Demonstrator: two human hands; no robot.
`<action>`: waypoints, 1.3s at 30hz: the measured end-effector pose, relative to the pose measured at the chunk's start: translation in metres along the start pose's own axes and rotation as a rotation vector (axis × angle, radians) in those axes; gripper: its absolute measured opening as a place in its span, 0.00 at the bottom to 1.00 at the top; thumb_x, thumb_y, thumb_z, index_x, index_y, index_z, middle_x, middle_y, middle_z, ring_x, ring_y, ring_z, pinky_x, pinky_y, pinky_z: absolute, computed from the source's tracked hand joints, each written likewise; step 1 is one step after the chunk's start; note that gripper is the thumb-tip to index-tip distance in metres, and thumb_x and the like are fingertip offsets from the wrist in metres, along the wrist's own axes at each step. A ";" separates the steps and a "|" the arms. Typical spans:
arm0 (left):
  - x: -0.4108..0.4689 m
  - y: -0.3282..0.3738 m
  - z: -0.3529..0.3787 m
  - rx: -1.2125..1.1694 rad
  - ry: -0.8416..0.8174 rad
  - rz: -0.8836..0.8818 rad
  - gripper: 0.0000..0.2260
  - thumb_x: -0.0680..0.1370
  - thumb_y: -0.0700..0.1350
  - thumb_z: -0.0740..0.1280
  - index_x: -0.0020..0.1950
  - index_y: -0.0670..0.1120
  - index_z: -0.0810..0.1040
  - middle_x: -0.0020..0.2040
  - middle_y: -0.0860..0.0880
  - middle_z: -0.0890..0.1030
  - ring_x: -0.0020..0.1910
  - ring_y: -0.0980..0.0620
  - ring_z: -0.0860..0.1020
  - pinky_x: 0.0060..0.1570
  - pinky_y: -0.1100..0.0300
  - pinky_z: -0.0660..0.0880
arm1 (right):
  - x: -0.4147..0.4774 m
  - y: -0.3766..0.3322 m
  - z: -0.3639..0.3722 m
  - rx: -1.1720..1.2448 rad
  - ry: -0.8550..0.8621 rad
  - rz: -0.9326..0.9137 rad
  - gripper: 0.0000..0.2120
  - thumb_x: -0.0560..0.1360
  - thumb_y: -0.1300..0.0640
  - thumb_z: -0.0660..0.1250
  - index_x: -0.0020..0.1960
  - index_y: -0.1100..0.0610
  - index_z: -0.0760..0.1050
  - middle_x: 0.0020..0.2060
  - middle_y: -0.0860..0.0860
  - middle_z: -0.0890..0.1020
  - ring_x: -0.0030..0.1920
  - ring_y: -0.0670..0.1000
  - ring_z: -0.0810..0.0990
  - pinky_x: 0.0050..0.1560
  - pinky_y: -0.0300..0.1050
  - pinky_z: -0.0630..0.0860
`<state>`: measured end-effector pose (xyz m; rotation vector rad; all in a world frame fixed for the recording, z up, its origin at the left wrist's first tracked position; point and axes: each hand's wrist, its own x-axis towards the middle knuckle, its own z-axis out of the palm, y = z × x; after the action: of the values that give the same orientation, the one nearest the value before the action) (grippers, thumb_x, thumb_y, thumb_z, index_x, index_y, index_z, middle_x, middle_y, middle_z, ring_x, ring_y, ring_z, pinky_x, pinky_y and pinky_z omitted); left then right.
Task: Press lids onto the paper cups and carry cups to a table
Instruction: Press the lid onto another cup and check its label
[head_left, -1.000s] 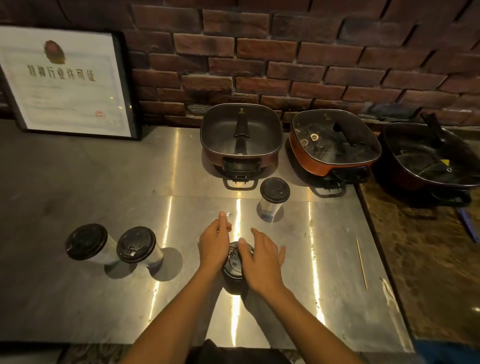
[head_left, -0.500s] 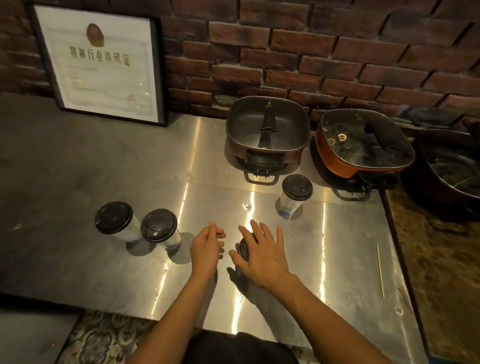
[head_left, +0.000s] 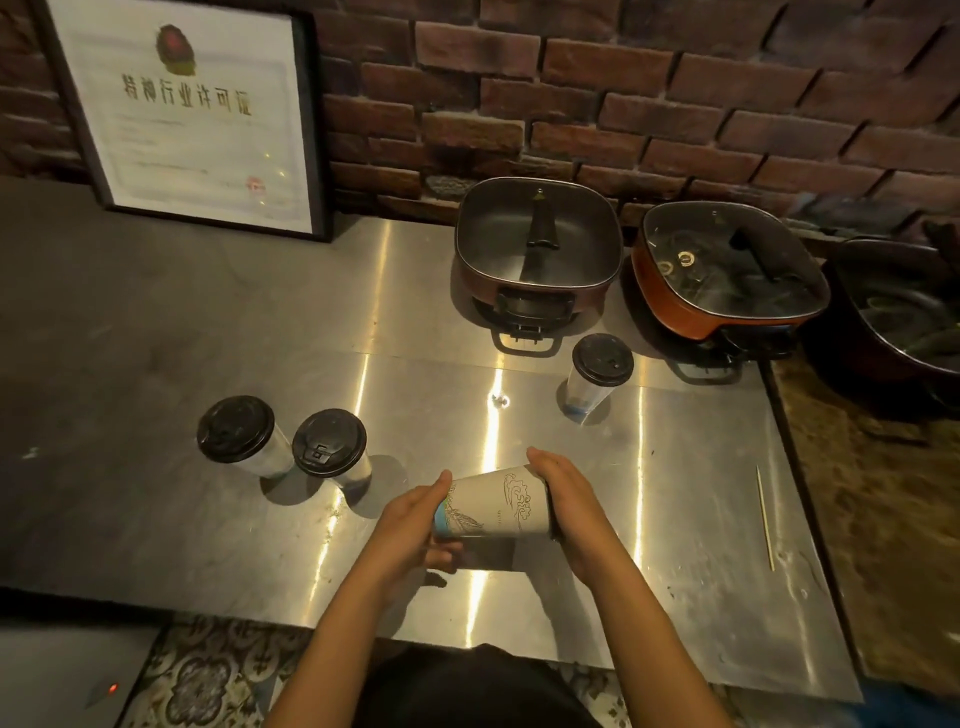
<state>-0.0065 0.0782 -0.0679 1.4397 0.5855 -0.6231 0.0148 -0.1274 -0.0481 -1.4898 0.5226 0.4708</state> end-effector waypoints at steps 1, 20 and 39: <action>-0.004 0.001 -0.006 -0.024 -0.010 0.029 0.22 0.75 0.64 0.68 0.58 0.49 0.80 0.45 0.45 0.88 0.41 0.45 0.88 0.39 0.56 0.83 | -0.003 0.001 0.005 0.039 -0.011 0.016 0.16 0.79 0.39 0.65 0.58 0.49 0.77 0.49 0.55 0.84 0.47 0.51 0.87 0.35 0.38 0.78; -0.032 0.033 -0.090 0.028 -0.041 0.221 0.27 0.65 0.57 0.77 0.62 0.48 0.82 0.56 0.46 0.86 0.50 0.48 0.87 0.45 0.57 0.84 | -0.031 -0.001 0.076 0.211 0.024 -0.096 0.21 0.67 0.37 0.70 0.57 0.44 0.80 0.50 0.53 0.83 0.47 0.50 0.85 0.38 0.42 0.80; -0.037 0.040 -0.111 0.032 -0.147 0.295 0.29 0.65 0.55 0.80 0.64 0.51 0.81 0.56 0.47 0.88 0.52 0.45 0.87 0.46 0.56 0.85 | -0.041 -0.002 0.089 0.210 0.077 -0.124 0.22 0.66 0.38 0.72 0.59 0.41 0.81 0.57 0.52 0.83 0.56 0.54 0.83 0.51 0.53 0.81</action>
<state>-0.0039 0.1913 -0.0188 1.4612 0.2419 -0.4991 -0.0140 -0.0377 -0.0212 -1.3329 0.5202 0.2536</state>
